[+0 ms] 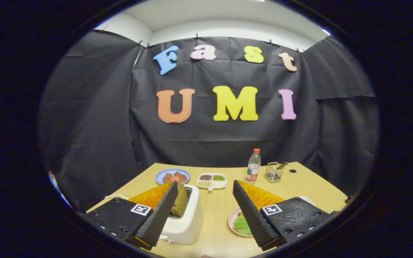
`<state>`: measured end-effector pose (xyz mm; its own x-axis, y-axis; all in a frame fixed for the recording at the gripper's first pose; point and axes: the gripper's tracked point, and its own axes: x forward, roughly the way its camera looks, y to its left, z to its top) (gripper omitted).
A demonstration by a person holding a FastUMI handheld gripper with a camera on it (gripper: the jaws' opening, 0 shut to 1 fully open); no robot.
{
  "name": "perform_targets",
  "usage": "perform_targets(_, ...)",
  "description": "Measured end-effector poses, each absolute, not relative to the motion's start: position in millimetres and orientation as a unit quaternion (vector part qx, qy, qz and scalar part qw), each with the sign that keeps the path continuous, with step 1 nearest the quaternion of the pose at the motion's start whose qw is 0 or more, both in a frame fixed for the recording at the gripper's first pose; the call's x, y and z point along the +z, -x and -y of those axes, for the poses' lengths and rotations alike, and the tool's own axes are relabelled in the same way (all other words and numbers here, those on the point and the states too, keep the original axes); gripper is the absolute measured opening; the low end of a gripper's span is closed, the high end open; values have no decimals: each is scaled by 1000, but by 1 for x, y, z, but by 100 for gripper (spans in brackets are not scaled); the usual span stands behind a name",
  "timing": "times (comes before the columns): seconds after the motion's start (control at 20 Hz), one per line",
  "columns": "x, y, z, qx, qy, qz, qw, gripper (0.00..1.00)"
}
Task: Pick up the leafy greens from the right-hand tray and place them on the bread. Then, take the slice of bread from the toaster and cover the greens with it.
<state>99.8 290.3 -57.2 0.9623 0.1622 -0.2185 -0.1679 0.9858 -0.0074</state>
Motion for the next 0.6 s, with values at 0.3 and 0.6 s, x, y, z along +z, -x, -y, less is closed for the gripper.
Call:
perform_targets(0.3,-71,-129,-330,113,32,-164,980,96)
perform_targets(0.6,-67,-156,-356,150,37,-226,962,96)
